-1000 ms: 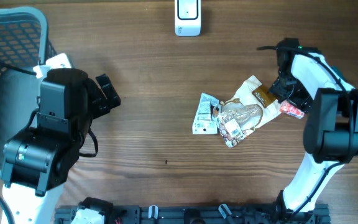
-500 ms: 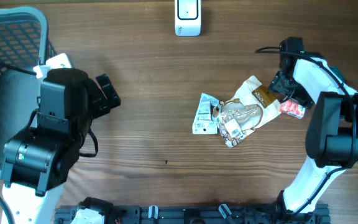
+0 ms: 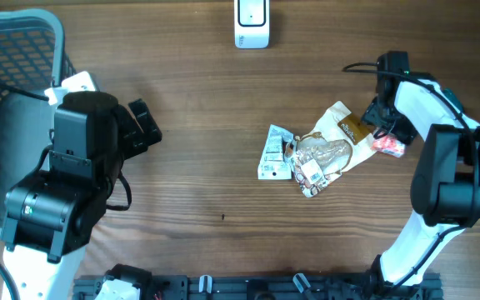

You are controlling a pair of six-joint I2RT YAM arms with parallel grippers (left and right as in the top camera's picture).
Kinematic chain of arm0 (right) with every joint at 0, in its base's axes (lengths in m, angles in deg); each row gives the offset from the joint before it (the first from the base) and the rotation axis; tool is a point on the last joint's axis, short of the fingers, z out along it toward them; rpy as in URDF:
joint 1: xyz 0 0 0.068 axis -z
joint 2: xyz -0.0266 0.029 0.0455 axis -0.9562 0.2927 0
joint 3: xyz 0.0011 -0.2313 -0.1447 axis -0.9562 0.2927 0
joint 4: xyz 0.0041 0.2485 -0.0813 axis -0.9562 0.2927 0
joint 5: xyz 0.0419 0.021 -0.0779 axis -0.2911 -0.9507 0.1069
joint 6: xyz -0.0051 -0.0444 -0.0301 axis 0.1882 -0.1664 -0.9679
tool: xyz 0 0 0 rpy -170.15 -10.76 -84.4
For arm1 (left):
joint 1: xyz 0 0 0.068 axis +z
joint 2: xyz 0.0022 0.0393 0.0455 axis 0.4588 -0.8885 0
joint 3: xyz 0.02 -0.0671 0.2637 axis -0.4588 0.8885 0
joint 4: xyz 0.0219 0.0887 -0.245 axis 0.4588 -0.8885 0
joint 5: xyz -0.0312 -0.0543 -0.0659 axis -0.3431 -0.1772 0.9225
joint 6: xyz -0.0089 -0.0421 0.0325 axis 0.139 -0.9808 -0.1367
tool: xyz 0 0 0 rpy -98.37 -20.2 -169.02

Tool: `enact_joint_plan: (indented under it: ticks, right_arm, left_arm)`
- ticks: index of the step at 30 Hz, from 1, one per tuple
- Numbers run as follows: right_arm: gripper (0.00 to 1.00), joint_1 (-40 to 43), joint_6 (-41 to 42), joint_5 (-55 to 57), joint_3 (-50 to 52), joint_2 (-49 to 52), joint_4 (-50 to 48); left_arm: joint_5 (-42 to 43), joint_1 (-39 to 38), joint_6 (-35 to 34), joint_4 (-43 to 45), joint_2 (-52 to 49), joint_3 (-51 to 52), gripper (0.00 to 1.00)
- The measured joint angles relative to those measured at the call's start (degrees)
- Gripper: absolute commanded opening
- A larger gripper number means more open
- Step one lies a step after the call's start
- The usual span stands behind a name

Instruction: Scan the item barcode

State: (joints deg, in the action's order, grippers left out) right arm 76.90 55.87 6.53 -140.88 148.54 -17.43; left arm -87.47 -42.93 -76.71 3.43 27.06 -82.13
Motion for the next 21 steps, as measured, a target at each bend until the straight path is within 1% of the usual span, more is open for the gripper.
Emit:
enact_joint_plan:
  ticks: [1,3,4,8,12,17,21]
  right_arm:
    - [0.68,-0.02,-0.09,-0.48,0.00,0.00,0.04]
    - [0.60,-0.07,-0.15,-1.31,0.07,0.00,0.20]
    - [0.59,-0.07,-0.15,-1.62,0.07,0.00,0.17]
    - [0.43,-0.13,-0.31,-2.82,0.17,0.00,0.63]
    - [0.38,-0.28,-0.63,-3.58,0.00,0.02,3.13]
    - [0.36,-0.35,-0.83,-4.31,-0.33,0.09,6.58]
    - [0.31,-0.35,-1.01,-4.33,-0.33,-0.35,7.50]
  left_arm:
    - [0.00,0.00,0.00,0.00,0.00,0.00,1.00]
    - [0.00,0.00,0.00,0.00,0.00,0.00,1.00]
    - [0.00,0.00,0.00,0.00,0.00,0.00,1.00]
    - [0.00,0.00,0.00,0.00,0.00,0.00,1.00]
    - [0.00,0.00,0.00,0.00,0.00,0.00,1.00]
    - [0.00,0.00,0.00,0.00,0.00,0.00,1.00]
    - [0.00,0.00,0.00,0.00,0.00,0.00,1.00]
